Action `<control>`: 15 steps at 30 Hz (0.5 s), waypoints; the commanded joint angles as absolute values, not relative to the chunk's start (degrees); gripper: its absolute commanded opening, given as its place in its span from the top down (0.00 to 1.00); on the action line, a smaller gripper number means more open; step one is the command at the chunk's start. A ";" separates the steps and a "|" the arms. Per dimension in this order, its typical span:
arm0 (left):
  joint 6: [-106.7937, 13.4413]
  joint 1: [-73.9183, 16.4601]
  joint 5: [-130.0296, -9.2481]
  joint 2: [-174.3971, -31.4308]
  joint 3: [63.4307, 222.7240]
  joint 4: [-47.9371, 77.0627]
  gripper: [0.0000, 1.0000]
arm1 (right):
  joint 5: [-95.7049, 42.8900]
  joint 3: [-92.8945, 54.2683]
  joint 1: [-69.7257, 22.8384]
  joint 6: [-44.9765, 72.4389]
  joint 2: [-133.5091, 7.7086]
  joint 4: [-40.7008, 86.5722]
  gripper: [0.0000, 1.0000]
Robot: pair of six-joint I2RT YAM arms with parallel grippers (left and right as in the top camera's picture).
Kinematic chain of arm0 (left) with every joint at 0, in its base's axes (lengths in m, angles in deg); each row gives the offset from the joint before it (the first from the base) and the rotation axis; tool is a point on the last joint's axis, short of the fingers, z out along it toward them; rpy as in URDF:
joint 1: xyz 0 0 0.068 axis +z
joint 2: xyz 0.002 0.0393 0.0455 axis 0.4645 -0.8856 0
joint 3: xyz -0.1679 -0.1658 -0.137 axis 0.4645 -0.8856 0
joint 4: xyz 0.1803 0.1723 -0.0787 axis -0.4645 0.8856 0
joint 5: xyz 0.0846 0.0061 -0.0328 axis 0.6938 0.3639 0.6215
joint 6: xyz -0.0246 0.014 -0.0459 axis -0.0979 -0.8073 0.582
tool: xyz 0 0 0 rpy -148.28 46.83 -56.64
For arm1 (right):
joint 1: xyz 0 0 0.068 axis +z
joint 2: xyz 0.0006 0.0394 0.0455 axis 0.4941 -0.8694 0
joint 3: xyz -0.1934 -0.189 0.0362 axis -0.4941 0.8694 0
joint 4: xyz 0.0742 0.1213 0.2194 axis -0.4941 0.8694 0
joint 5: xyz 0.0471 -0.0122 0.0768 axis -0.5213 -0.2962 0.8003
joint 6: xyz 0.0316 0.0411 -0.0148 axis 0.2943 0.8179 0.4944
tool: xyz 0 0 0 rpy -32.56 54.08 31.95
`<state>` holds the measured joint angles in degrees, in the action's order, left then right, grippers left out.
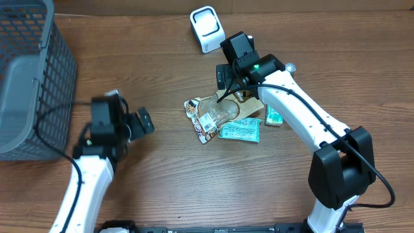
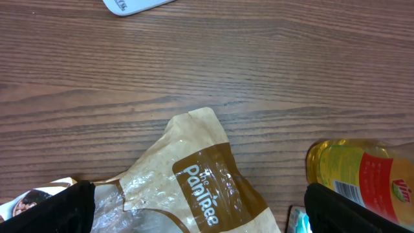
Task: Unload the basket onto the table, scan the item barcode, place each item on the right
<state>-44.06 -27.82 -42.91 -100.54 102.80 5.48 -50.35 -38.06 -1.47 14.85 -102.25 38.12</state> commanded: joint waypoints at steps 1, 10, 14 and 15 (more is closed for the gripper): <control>-44.11 -27.71 -43.37 -96.63 93.92 -2.89 0.01 | -50.90 -38.41 -1.73 15.06 -102.43 37.77 0.00; -44.15 -27.65 -44.85 -87.76 72.46 -30.84 0.00 | -50.90 -38.41 -1.73 15.06 -102.43 37.77 0.00; -44.30 -27.65 -44.37 -84.02 68.72 -34.98 0.01 | -50.90 -38.41 -1.71 15.06 -102.43 37.77 0.00; -44.61 -27.65 -44.42 -83.12 68.00 -35.33 0.00 | -50.90 -38.41 -1.73 15.06 -102.43 37.79 0.00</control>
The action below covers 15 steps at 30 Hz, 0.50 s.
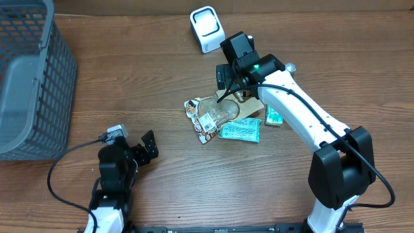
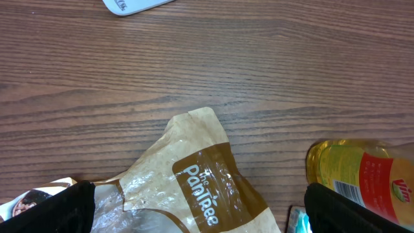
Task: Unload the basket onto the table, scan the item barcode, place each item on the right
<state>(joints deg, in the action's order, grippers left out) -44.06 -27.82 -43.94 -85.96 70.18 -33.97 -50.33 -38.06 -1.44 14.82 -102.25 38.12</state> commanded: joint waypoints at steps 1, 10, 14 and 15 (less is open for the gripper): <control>-44.59 -27.65 -44.37 -82.27 67.39 -35.63 0.00 | -50.90 -38.41 -1.71 15.06 -102.43 37.77 0.00; -44.57 -27.65 -44.42 -76.22 63.96 -36.46 0.00 | -50.90 -38.41 -1.73 15.06 -102.43 37.79 0.00; -44.57 -27.67 -44.44 -74.03 63.47 -35.54 0.01 | -50.90 -38.41 -1.73 15.06 -102.43 37.77 0.00; -44.57 -27.67 -44.44 -73.61 63.47 -34.95 0.00 | -50.90 -38.41 -1.73 15.06 -102.43 37.77 0.00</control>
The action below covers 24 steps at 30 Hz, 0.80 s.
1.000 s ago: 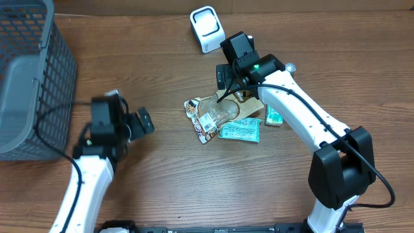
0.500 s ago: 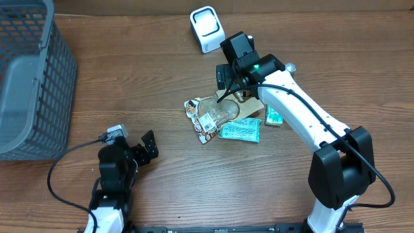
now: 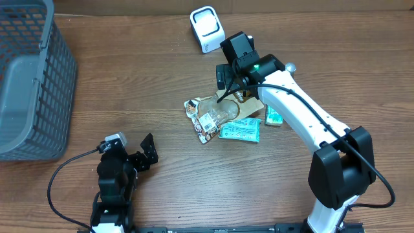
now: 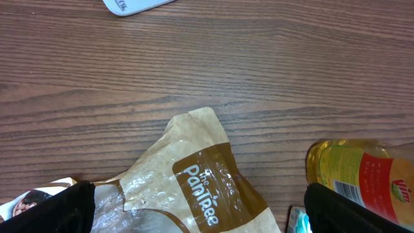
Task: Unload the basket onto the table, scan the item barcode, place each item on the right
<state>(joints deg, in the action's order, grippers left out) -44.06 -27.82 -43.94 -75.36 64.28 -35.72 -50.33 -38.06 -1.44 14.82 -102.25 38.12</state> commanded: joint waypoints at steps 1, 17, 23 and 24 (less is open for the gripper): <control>-44.59 -27.67 -44.44 -73.16 63.47 -34.52 0.00 | -50.90 -38.41 -1.73 15.06 -102.43 37.79 0.00; -44.61 -28.19 -42.93 -54.95 63.47 -15.00 0.00 | -50.90 -38.41 -1.73 15.06 -102.43 37.79 0.00; -49.83 -28.78 -43.10 -45.99 63.47 -15.15 0.00 | -50.90 -38.41 -1.73 15.06 -102.43 37.77 0.00; -50.38 -29.07 -43.10 -44.96 63.47 -15.15 0.01 | -50.90 -38.41 -1.73 15.06 -102.43 37.79 0.00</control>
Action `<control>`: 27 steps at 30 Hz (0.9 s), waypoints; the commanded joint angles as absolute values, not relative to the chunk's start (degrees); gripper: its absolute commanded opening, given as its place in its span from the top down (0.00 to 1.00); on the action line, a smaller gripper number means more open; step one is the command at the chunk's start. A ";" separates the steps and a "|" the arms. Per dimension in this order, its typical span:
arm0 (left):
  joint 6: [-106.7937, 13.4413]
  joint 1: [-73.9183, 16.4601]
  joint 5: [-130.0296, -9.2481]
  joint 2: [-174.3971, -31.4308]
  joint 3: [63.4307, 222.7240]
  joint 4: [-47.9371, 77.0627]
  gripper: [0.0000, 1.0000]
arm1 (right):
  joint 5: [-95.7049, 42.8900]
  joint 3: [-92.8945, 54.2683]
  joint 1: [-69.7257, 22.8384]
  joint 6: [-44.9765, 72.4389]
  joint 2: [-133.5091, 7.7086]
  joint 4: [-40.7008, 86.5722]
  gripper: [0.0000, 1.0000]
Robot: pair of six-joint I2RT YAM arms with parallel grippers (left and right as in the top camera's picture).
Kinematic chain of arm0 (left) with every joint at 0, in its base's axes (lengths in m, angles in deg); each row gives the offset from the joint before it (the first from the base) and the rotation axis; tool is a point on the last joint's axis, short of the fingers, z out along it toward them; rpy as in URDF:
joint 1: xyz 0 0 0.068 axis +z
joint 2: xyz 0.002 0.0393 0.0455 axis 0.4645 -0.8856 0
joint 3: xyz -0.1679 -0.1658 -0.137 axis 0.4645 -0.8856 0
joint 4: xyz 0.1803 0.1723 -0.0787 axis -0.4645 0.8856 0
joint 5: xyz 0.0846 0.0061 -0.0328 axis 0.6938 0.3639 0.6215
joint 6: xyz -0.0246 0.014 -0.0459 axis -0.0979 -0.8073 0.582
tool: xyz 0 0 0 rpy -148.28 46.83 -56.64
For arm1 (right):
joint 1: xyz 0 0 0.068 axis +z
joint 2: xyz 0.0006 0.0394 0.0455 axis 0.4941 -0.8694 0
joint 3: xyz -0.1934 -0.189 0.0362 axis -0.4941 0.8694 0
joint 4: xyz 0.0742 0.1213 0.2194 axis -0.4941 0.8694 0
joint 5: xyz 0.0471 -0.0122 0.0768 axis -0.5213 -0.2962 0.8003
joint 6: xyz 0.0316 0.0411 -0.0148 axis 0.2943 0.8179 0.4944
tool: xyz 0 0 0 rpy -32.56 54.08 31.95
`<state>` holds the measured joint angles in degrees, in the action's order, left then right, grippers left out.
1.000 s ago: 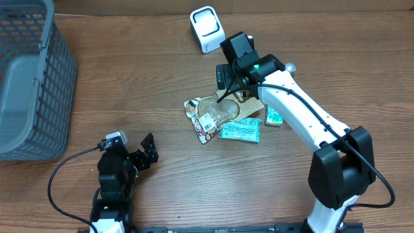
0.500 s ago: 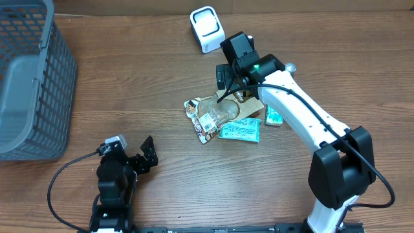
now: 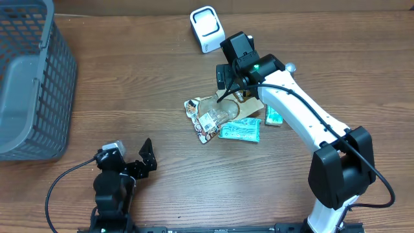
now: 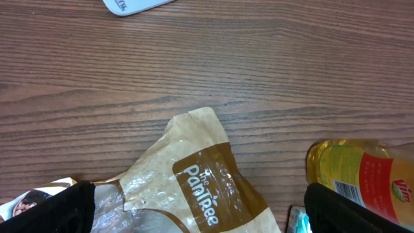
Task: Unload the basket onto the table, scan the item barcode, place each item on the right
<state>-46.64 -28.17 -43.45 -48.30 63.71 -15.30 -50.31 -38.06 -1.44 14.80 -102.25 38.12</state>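
A pile of items lies mid-table: a brown and clear Pantree bag (image 4: 207,184), a yellow bottle (image 4: 359,169), a snack pack with a white barcode label (image 3: 204,122), a teal packet (image 3: 240,131) and a green packet (image 3: 273,116). My right gripper (image 3: 228,87) hangs open over the pile, its dark fingers (image 4: 55,208) standing on either side of the Pantree bag (image 3: 223,107) with nothing held. The white scanner (image 3: 207,29) stands at the far edge, its corner (image 4: 132,5) showing in the right wrist view. My left gripper (image 3: 145,160) is open and empty near the front left.
A grey mesh basket (image 3: 32,77) fills the far left corner. The left arm's cable (image 3: 61,178) loops over the wood near the front edge. Bare wooden tabletop (image 3: 129,84) lies between the basket and the pile.
My left arm has drawn slightly further back toward the front edge. The right arm, the pile and the scanner are unchanged.
My left arm was stretched out beside the basket, blurred. Then it was folded back near the front left edge, and it sat lower at each later moment. Through all of this the right gripper stayed open over the Pantree bag.
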 commanded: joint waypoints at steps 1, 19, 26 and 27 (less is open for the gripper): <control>-51.08 -29.42 -43.13 -43.87 63.47 -15.15 0.01 | -50.90 -38.41 -1.73 15.06 -102.43 37.77 0.00; -54.45 -30.05 -43.43 -31.45 63.47 -15.04 0.01 | -50.90 -38.41 -1.73 15.06 -102.43 37.77 0.00; -56.09 -29.88 -43.10 -31.45 63.47 -15.04 0.00 | -50.90 -38.41 -1.73 15.06 -102.43 37.77 0.00; -56.33 -29.83 -43.08 -31.45 63.47 -15.04 0.00 | -50.90 -38.41 -1.73 15.06 -102.43 37.77 0.00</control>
